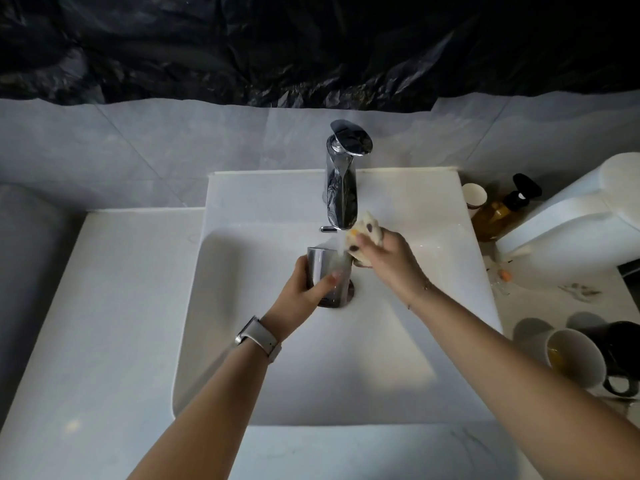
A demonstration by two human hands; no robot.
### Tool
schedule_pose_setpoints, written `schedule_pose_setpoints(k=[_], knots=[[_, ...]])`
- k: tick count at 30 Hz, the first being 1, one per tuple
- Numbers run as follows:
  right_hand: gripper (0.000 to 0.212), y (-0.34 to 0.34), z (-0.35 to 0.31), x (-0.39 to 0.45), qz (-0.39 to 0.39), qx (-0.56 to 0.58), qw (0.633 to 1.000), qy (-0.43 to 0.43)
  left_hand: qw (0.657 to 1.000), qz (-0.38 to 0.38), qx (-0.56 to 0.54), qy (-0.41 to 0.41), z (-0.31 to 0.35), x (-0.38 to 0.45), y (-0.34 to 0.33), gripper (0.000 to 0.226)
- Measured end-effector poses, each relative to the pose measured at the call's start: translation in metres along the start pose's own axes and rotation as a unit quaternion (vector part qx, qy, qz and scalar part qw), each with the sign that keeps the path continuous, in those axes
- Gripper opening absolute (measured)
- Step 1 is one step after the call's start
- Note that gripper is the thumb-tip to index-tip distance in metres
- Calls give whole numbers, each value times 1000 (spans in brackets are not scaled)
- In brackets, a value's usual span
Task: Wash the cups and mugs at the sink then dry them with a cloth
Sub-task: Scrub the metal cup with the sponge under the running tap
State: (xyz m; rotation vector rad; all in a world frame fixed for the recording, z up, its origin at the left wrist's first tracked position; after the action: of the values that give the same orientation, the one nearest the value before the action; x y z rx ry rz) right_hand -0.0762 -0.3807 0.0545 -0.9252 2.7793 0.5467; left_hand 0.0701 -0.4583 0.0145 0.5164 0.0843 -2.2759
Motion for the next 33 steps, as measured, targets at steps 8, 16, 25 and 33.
schedule_pose_setpoints(k=[8, 16, 25, 33], knots=[[42, -1, 17, -61, 55, 60, 977, 196, 959, -50, -210, 182, -3, -9, -41, 73], [34, -17, -5, -56, -22, -54, 931, 359, 947, -30, -229, 224, -6, -17, -58, 21], [40, -19, 25, -80, 11, 70, 969, 236, 938, 76, -273, 200, -13, -13, -26, 74], [29, -17, 34, -49, 8, 59, 997, 45, 945, 86, -244, 200, -15, -26, -39, 64]])
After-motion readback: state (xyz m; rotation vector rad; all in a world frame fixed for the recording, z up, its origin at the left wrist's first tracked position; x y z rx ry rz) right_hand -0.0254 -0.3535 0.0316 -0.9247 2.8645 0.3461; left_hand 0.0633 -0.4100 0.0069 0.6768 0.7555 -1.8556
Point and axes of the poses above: each hand's wrist, its own x-axis towards the middle knuckle, its own y-axis out of the back of the hand, z = x × y, the point moved 6 cm from there along x, towards the middle knuckle, and after that the axes turned 12 degrees about z, right-handed, at the moved point
